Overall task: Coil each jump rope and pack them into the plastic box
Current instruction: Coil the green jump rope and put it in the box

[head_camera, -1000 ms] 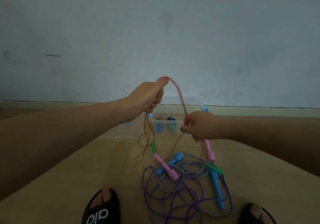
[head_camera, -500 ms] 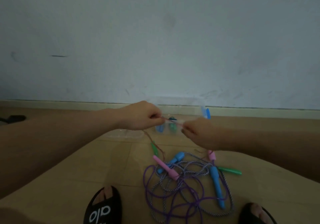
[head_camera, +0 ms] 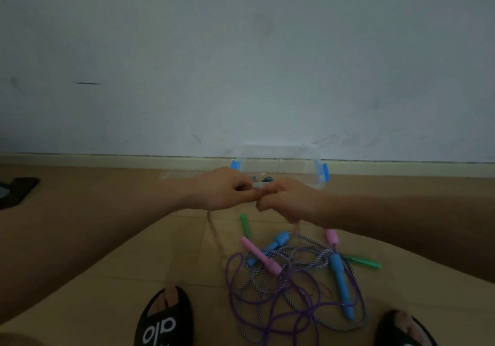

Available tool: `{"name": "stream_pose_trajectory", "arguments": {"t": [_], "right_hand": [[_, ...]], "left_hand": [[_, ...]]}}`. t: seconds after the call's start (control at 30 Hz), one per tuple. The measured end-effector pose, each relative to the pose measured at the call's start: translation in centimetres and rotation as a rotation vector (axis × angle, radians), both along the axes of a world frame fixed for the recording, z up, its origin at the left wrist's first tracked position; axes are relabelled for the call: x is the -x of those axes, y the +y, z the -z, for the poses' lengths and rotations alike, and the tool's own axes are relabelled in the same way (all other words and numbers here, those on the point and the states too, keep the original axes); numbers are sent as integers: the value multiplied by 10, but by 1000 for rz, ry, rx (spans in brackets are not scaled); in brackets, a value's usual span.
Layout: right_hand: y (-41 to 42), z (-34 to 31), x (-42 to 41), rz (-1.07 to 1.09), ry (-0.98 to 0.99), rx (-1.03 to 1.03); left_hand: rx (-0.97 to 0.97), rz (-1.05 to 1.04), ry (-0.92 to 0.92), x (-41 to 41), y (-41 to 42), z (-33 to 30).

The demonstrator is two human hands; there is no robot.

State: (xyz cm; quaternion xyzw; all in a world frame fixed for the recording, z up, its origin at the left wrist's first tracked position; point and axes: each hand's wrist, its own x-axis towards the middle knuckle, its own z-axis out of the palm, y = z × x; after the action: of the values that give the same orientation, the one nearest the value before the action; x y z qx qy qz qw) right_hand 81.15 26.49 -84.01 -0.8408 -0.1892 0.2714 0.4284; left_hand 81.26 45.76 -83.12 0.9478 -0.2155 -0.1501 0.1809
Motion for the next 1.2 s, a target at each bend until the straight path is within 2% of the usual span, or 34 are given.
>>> {"name": "stream_pose_trajectory", "arguments": {"t": [0.07, 0.1, 0.17, 0.23, 0.3, 0.37, 0.43, 0.5, 0.53, 0.6, 0.73, 0.83, 0.9, 0.93, 1.0, 1.07, 1.13, 1.2], "right_hand": [[-15, 5, -7, -214, -367, 337], [-25, 11, -10, -307, -470, 505], [-46, 25, -16, -383, -500, 818], [-60, 36, -20, -390, -382, 1008], [-58, 42, -21, -334, -190, 924], [-38, 39, -22, -180, 43, 527], [-14, 28, -17, -37, 169, 136], [2, 20, -12, 46, 189, -48], [6, 15, -9, 51, 171, -69], [5, 12, -5, 3, 44, 31], [-23, 18, -7, -343, -380, 519], [-45, 26, -12, -416, -379, 812], [-52, 26, -15, -406, -355, 878], [-53, 26, -17, -389, -341, 876], [-46, 20, -16, -327, -223, 744], [-31, 15, -15, -183, 0, 445], [-14, 11, -10, -33, 138, 141], [-1, 7, -7, 52, 245, -49]], "left_hand": [[-49, 22, 30, 1, 8, 2], [-84, 34, 44, 3, 12, 3], [-147, 39, 64, 5, 22, 8], [-180, 3, 84, 5, 29, 12], [-166, -24, 98, 4, 29, 13], [-143, -27, 96, 5, 19, 12], [-112, -11, 95, 5, 9, 10], [-72, 4, 109, 4, 3, 11], [-47, 3, 120, 4, 3, 12], [2, -17, 129, 2, 5, 12], [-16, -49, 107, 1, 17, 7], [-48, -42, 85, 0, 27, 10], [-59, -57, 76, 0, 31, 12], [-55, -72, 72, -1, 31, 11], [-34, -108, 65, -4, 31, 8], [-6, -121, 57, -4, 28, 5], [52, -109, 68, -2, 21, 5], [134, -96, 97, 3, 12, 5]]}}
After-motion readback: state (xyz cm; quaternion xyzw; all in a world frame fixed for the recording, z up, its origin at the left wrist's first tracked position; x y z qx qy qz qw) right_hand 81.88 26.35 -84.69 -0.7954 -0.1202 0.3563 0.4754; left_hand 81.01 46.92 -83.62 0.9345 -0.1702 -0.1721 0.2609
